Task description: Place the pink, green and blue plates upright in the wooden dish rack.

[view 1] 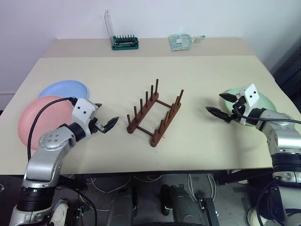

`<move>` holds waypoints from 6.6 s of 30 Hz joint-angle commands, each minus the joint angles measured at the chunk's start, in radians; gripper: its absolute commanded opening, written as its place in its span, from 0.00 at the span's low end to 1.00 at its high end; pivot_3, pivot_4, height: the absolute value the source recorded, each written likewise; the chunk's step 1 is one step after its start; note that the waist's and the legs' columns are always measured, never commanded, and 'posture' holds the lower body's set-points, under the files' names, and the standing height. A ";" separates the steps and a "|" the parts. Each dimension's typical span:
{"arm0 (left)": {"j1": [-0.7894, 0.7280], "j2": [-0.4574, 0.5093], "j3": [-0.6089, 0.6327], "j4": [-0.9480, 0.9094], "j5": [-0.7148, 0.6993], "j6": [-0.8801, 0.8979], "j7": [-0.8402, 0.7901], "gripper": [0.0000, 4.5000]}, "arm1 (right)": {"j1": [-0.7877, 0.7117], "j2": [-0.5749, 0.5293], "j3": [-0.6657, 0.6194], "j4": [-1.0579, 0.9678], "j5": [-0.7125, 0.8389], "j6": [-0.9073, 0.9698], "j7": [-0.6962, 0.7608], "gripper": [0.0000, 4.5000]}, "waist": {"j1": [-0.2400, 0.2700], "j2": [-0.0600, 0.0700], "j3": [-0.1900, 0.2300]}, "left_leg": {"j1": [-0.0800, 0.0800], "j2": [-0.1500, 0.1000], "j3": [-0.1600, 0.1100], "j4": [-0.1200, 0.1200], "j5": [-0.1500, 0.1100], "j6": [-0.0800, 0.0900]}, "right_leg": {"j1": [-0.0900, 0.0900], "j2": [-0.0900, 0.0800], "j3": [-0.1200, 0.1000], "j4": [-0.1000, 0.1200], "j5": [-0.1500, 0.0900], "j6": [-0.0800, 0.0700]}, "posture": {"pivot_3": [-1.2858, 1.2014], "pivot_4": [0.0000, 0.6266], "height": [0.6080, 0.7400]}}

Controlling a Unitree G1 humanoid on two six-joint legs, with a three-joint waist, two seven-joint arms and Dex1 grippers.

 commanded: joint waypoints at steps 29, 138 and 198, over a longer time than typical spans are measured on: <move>-0.107 -0.067 -0.411 -0.120 -0.054 0.159 -0.111 0.99 | 0.041 -0.002 -0.028 -0.062 -0.022 -0.049 -0.060 1.00 | 0.003 0.000 0.000 | 0.000 -0.001 -0.001 0.001 0.000 0.000 | 0.001 0.000 0.000 0.000 0.000 0.001 | 0.52 0.24 0.92; -0.144 -0.135 -0.441 0.260 0.172 -0.309 -0.216 0.17 | 0.117 0.060 0.028 -0.149 -0.029 -0.034 -0.121 1.00 | 0.005 0.005 -0.003 | 0.000 -0.001 -0.003 0.003 0.000 0.000 | 0.001 0.000 0.001 0.001 0.000 0.000 | 0.52 0.24 0.92; -0.338 -0.359 -0.288 0.716 0.256 -0.268 0.227 0.00 | 0.023 0.230 0.222 0.003 -0.278 -0.104 -0.334 0.01 | 0.001 0.005 -0.016 | 0.005 -0.001 -0.004 0.003 0.000 0.000 | 0.007 0.002 0.001 0.002 0.000 0.000 | 0.52 0.24 0.92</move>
